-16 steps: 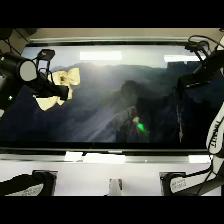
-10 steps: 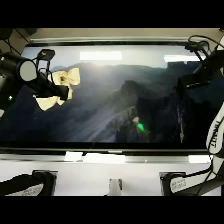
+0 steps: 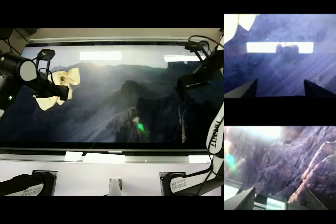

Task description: Fold the shirts.

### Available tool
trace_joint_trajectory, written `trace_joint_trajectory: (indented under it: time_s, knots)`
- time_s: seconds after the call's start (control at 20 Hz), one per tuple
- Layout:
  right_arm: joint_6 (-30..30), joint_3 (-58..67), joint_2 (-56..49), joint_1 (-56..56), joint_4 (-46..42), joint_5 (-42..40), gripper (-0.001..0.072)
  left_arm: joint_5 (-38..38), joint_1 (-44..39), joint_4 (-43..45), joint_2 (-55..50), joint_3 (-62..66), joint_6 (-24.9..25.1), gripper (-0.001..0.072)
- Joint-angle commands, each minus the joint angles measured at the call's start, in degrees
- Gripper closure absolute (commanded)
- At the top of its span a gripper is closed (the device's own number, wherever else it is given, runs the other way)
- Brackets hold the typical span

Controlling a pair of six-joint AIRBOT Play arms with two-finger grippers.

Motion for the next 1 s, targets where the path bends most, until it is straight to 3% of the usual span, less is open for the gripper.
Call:
trace_joint_trajectory:
  time_s: [0.0,0.15,0.35,0.7,0.75,0.9,0.95]
  knots:
    - [0.0,0.1,0.0,0.0,0.0,0.0,0.0033,0.0,0.0,0.0,0.0,0.0,0.0,0.0042]
    - [0.0,0.1,0.0,0.0,0.0,0.0,0.0033,0.9,0.0,-0.5,-0.2,0.0,0.0,0.0042]
    - [0.0,0.1,0.0,0.0,0.0,-0.1,0.0033,11.7,0.0,-0.6,-2.2,-0.1,0.0,0.0042]
    - [1.6,0.1,0.0,0.0,0.5,-9.6,0.0034,23.2,1.5,3.0,-11.9,-0.1,-2.6,0.005]
    - [2.0,0.1,0.0,0.0,0.5,-10.3,0.0034,25.1,2.9,4.0,-13.8,0.2,-2.6,0.0123]
    - [3.3,0.1,0.0,0.0,0.4,-11.5,0.0034,24.3,12.1,3.9,-19.4,5.7,-8.2,0.0129]
    - [3.3,0.1,0.0,0.0,0.3,-12.4,0.0034,23.4,16.2,1.3,-21.2,8.5,-9.0,0.0091]
